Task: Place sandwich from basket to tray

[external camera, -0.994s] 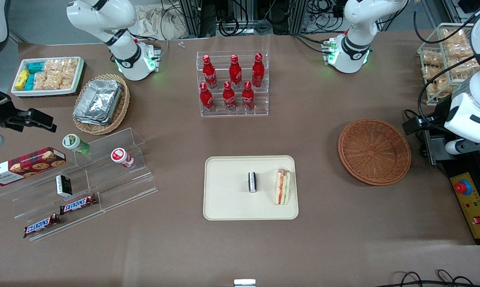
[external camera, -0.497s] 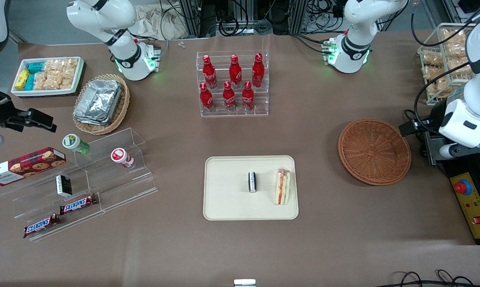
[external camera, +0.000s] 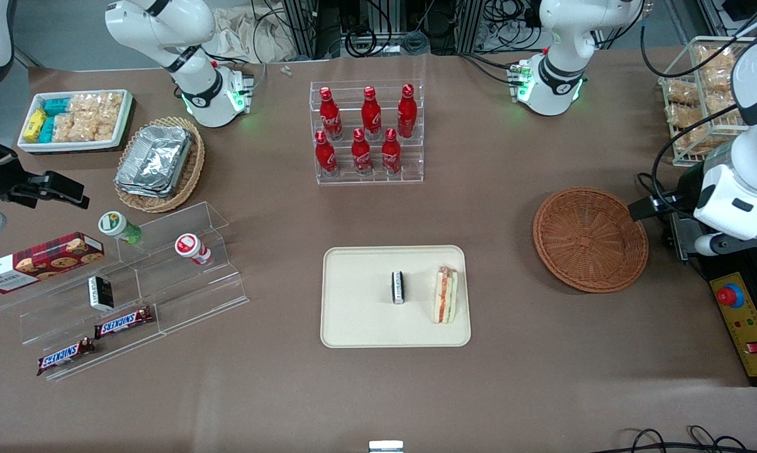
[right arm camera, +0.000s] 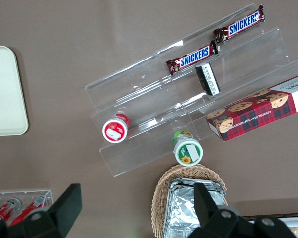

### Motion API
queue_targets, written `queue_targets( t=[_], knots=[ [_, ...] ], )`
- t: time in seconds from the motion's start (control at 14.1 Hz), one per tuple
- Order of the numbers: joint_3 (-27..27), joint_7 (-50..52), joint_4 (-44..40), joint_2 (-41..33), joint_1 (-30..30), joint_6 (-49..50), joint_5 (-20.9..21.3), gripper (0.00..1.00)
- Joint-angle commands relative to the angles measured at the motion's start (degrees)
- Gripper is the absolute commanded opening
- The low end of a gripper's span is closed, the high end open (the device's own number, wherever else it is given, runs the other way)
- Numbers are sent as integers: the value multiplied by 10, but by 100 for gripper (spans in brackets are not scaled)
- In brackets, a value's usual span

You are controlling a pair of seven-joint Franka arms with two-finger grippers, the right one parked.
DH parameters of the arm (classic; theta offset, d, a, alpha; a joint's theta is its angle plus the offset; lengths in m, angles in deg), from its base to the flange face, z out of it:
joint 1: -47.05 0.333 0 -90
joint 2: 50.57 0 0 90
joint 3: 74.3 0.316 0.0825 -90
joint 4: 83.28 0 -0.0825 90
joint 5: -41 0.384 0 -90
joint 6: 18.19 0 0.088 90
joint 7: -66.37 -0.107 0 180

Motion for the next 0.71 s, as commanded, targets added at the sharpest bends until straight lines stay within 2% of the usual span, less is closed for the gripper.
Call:
queue_targets(
  t=[0.0,0.21,0.43,0.64],
  knots=[
    [12,-7,31,-27,-7,-17,-10,100],
    [13,-15,44,-37,-4,-37,-11,100],
    [23,-113,44,-28,15,-35,-14,100],
    [23,-126,28,-22,19,-35,-15,100]
  ],
)
